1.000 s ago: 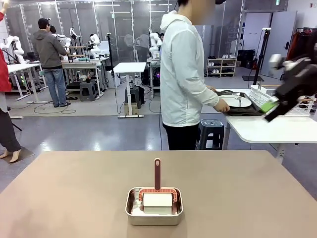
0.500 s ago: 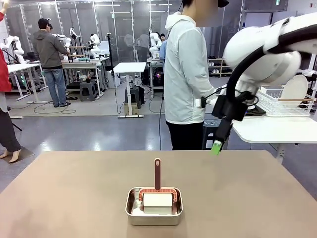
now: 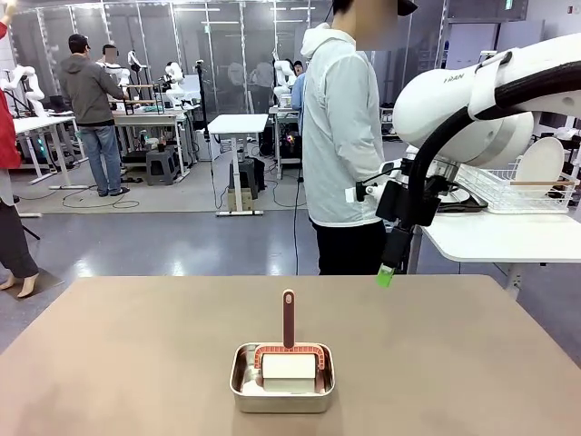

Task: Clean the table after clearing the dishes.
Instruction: When the right (or left) Handle tray is removed, use the right hand (or left hand) to clean the right (or left) side of the table with the Lint Roller.

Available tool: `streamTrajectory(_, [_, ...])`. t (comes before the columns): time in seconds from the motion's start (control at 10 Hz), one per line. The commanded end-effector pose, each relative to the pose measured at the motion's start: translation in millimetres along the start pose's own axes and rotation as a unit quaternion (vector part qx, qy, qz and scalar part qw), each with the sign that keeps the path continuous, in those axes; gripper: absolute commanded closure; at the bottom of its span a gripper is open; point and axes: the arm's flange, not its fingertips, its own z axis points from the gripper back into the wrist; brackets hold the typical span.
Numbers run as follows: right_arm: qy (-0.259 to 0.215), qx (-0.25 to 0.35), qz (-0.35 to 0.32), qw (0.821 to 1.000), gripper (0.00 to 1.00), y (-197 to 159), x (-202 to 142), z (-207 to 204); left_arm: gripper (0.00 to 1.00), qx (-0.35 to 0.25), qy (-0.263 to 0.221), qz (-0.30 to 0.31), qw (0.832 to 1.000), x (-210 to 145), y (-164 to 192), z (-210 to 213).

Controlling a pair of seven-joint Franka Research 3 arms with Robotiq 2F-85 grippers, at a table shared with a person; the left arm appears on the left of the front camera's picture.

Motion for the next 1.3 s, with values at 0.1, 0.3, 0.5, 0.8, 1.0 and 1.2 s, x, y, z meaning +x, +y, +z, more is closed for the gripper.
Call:
streamTrajectory(0.1, [0.006,0.014,0.001,1.0,0.0,1,2,3,0.0,0.0,-0.006,-0.004,1.0,-6,1,3])
streamTrajectory(0.3, [0.025,0.002,0.069,0.997,0.0,2,22,-7,0.0,0.0,-0.006,-0.004,1.0,-6,1,3])
streamTrajectory(0.5, [0.069,-0.041,0.112,0.991,0.0,-5,69,-29,0.0,0.0,-0.006,-0.004,1.0,-6,1,3])
streamTrajectory(0.8, [0.107,-0.031,0.18,0.977,0.0,-7,116,-57,0.0,0.0,-0.006,-0.004,1.0,-6,1,3])
streamTrajectory(1.0, [0.123,-0.01,0.206,0.971,0.0,-10,140,-71,0.0,0.0,-0.006,-0.004,1.0,-6,1,3])
streamTrajectory(1.2, [0.133,0.009,0.234,0.963,0.0,-8,161,-83,0.0,0.0,-0.006,-0.004,1.0,-6,1,3])
